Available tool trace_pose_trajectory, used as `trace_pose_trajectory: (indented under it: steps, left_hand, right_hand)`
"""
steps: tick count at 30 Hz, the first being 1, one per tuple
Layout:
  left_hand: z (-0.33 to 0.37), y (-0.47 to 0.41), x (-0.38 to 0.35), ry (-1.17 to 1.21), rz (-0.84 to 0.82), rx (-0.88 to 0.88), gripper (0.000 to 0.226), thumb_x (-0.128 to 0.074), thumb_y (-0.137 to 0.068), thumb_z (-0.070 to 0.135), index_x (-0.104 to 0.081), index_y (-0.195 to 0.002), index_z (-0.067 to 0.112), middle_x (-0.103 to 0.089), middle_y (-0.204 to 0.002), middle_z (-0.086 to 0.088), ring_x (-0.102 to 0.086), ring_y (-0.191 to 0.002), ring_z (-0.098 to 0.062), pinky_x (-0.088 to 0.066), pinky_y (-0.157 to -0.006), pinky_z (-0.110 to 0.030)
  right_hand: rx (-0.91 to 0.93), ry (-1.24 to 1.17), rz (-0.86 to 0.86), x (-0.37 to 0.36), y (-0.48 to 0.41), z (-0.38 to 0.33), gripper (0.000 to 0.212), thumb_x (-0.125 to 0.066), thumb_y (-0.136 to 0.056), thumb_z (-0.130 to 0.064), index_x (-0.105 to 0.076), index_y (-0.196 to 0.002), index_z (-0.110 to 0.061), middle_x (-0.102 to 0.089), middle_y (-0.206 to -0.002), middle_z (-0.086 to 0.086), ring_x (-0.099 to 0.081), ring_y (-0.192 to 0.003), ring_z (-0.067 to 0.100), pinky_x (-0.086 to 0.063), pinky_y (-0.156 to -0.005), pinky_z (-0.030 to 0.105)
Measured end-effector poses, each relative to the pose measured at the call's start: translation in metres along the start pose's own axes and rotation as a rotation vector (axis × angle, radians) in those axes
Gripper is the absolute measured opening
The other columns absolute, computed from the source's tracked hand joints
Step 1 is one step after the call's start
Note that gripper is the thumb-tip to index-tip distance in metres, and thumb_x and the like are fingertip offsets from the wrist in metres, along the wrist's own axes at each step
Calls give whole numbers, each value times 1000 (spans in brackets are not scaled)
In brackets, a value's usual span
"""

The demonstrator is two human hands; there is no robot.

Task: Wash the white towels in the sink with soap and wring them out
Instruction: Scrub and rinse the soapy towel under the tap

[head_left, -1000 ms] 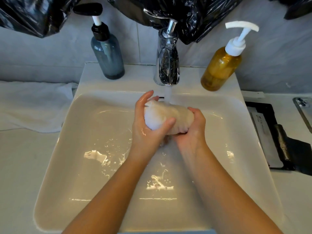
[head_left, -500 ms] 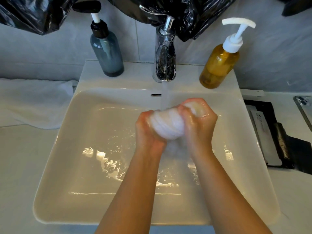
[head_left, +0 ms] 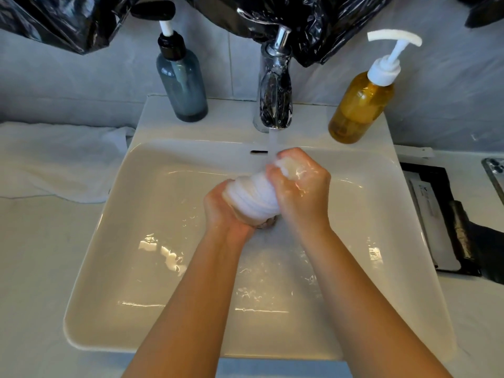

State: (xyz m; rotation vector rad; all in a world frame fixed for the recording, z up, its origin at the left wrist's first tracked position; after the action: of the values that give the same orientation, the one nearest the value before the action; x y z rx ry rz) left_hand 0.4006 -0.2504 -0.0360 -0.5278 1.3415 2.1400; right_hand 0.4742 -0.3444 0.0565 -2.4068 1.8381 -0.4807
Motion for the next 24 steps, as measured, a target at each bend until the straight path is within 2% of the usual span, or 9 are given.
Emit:
trace_pose_trajectory:
  steps: [3, 6, 8, 12, 16, 19, 20, 22, 24]
  left_hand:
    - [0, -2, 9, -33, 34, 85, 45, -31, -98, 23, -53, -134, 7, -62, -98, -16, -59, -81, -30, -49, -68, -35]
    - [11, -6, 10, -123, 10, 67, 40, -23, -98, 12, -61, -107, 3, -70, -76, -17, -63, -67, -30, -51, -59, -35]
    - [15, -8, 11, -131, -6, 57, 41, -21, -99, 11, -60, -103, 1, -70, -82, -20, -63, -77, -34, -48, -67, -39]
    - [17, -13, 21, -104, -4, 2, 39, -26, -99, 14, -62, -101, 1, -66, -99, -21, -63, -93, -36, -50, -82, -41]
    - [23, -15, 20, -95, -59, -64, 35, -28, -95, 13, -60, -82, 6, -64, -81, -16, -61, -82, -31, -46, -79, -37]
    - [28, -18, 27, -22, -48, -106, 29, -36, -95, 20, -53, -71, 17, -59, -71, -4, -59, -76, -24, -45, -74, -32]
    - [30, -19, 31, -14, -45, -122, 28, -38, -95, 22, -53, -72, 18, -59, -72, -3, -60, -77, -23, -45, -74, -32]
    - [37, -20, 34, -28, -70, -168, 24, -38, -93, 22, -53, -74, 19, -57, -76, -2, -58, -81, -22, -44, -74, -32]
    - [44, -19, 34, -39, -108, -211, 24, -38, -92, 21, -52, -73, 18, -54, -77, -1, -57, -83, -20, -45, -77, -32]
  right_hand:
    - [230, 144, -84, -13, -1, -18, 18, -56, -74, -21, -68, -75, -7, -67, -73, 3, -60, -69, 19, -48, -63, 27]
    - [321, 188, -124, -21, -1, -22, 10, -59, -70, -6, -69, -73, -5, -68, -74, 8, -62, -70, 25, -50, -64, 32]
    - [326, 153, -143, -21, -2, -16, 10, -59, -72, -8, -69, -72, -6, -68, -74, 7, -63, -70, 24, -50, -65, 30]
    - [70, -24, -175, -19, -4, 8, 10, -59, -70, -18, -68, -72, -22, -69, -78, -9, -64, -77, 7, -47, -73, 17]
    - [-85, -124, -139, -20, -4, 20, 21, -60, -66, -35, -69, -76, -19, -68, -76, -5, -63, -73, 7, -47, -67, 17]
    - [-184, -100, -132, -30, -5, 27, 15, -68, -76, -25, -70, -79, -10, -66, -73, 1, -59, -67, 6, -45, -64, 17]
    - [-228, -85, -132, -35, -5, 31, 8, -70, -79, -20, -69, -77, -12, -66, -72, 1, -58, -66, 5, -46, -65, 18]
    - [-336, -59, -131, -41, -5, 40, 16, -72, -85, -13, -67, -74, -23, -65, -70, -5, -56, -61, -2, -46, -64, 15]
    - [-454, -99, -146, -44, -1, 52, 13, -71, -87, -18, -68, -80, -29, -64, -73, -13, -57, -60, -6, -46, -61, 11]
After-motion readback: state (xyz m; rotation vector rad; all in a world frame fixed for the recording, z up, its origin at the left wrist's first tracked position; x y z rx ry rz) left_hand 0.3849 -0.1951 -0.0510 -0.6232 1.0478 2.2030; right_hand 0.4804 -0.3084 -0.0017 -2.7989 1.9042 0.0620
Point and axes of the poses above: each hand's wrist, its own y-axis away from the middle knuckle, its own x-axis out of the back of the hand, z = x × y, the point moved 8 cm from there along -y, towards the middle knuckle
